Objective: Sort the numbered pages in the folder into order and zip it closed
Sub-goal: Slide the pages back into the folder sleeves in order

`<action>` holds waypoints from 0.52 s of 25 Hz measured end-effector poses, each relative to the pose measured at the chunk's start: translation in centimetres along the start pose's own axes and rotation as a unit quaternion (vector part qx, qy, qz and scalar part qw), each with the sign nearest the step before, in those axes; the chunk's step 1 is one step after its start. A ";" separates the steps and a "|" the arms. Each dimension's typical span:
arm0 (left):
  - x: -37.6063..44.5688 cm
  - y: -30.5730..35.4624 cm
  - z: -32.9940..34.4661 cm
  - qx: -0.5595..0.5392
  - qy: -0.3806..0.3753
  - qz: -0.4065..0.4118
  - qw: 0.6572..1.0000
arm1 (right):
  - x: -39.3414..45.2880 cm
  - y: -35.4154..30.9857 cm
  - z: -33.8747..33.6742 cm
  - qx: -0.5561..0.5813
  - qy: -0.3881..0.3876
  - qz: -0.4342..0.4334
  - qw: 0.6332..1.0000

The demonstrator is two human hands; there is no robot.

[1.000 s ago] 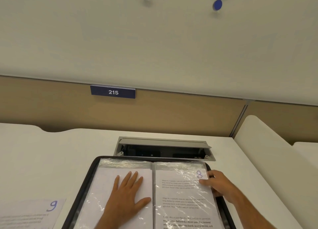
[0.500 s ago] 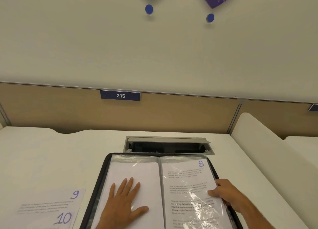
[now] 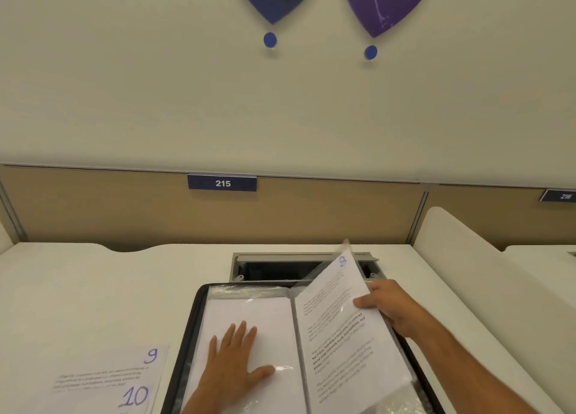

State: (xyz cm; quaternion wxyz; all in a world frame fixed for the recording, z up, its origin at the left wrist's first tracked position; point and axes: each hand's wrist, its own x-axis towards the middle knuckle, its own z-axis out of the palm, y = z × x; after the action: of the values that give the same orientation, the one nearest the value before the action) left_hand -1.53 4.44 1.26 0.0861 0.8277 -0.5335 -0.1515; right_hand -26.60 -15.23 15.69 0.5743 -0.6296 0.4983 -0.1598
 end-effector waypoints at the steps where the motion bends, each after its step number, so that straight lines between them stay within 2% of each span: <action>1: 0.1 1.3 -1.1 -0.073 0.000 -0.011 0.997 | -0.2 -1.0 1.1 -0.008 -0.006 -0.010 1.000; 2: 0.2 2.8 -2.4 -0.169 0.029 -0.016 0.985 | -0.4 -2.0 2.3 -0.024 -0.008 -0.020 0.999; 4: 0.0 6.3 -5.5 -0.356 0.062 -0.022 0.932 | -0.8 -3.4 5.0 -0.061 -0.010 -0.041 0.997; 6: -0.3 8.7 -8.1 -0.508 0.042 -0.026 0.860 | -1.1 -4.2 7.8 -0.086 -0.008 -0.061 0.994; 8: -0.8 9.8 -10.2 -0.604 0.021 -0.040 0.796 | -1.5 -4.6 10.3 -0.093 -0.012 -0.076 0.993; 9: -0.9 9.8 -10.8 -0.620 0.028 -0.045 0.783 | -1.7 -4.7 11.4 -0.086 -0.022 -0.078 0.993; 13: -0.8 7.4 -10.8 -0.597 0.096 -0.089 0.791 | -2.2 -4.1 14.3 -0.031 -0.088 -0.048 0.995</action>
State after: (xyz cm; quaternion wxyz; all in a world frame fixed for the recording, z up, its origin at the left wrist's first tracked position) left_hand -4.46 1.87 13.74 0.6002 0.6653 -0.2502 -0.3668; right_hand -14.72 -6.05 15.93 0.5877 -0.6819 0.4197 -0.1161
